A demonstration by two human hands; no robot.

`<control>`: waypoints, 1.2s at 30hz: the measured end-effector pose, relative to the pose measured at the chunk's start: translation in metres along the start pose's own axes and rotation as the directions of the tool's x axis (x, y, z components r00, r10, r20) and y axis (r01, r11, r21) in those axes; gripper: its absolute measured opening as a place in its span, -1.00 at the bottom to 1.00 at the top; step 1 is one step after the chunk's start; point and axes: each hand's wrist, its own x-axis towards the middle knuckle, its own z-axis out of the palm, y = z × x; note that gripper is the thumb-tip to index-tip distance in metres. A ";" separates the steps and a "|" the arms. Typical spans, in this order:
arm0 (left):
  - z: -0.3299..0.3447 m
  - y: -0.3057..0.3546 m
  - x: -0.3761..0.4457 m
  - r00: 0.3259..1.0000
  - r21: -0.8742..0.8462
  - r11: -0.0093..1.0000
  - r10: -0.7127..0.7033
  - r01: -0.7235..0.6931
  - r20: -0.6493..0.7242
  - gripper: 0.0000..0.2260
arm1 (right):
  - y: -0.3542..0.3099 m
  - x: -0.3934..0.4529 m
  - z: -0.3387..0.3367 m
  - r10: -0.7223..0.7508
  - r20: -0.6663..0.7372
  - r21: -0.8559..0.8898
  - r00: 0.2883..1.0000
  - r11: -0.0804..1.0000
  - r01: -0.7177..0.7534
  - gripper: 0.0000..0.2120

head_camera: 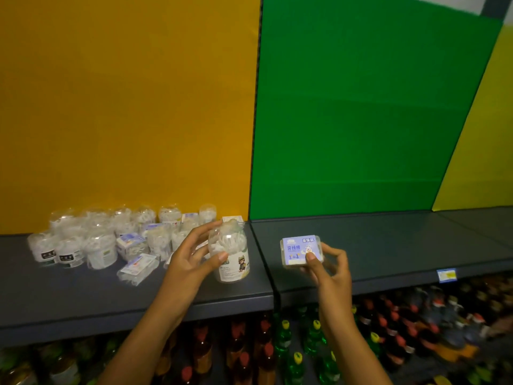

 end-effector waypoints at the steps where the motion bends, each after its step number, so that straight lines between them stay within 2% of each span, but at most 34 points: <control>1: 0.006 -0.004 0.007 1.000 0.000 1.000 0.003 -0.003 0.001 -0.56 | 0.003 0.009 -0.005 0.002 -0.005 0.007 1.000 1.000 -0.002 -0.76; 8: 0.036 -0.047 0.074 0.999 0.093 0.996 0.007 -0.011 0.041 -0.54 | 0.025 0.080 -0.027 0.059 -0.025 0.047 0.998 0.997 -0.057 -0.70; 11: 0.049 -0.064 0.109 0.999 0.071 0.997 0.000 -0.004 0.053 -0.53 | 0.034 0.116 -0.030 0.071 -0.036 0.040 0.997 0.997 -0.070 -0.68; 17: 0.067 -0.089 0.168 0.999 0.055 0.998 0.012 -0.015 0.043 -0.53 | 0.044 0.184 -0.027 0.097 0.052 0.052 0.994 0.994 -0.100 -0.64; 21: 0.073 -0.103 0.202 0.999 0.102 0.995 0.018 -0.022 0.043 -0.55 | 0.058 0.214 -0.025 0.106 0.055 0.072 0.993 0.991 -0.110 -0.65; 26: 0.084 -0.121 0.231 0.999 0.140 0.990 -0.024 0.019 0.036 -0.55 | 0.073 0.253 -0.029 0.121 0.058 0.099 0.991 0.987 -0.127 -0.67; 36: 0.103 -0.191 0.277 0.982 0.258 0.947 -0.184 0.189 -0.043 -0.51 | 0.106 0.319 -0.042 0.234 0.228 0.094 0.945 0.961 -0.261 -0.64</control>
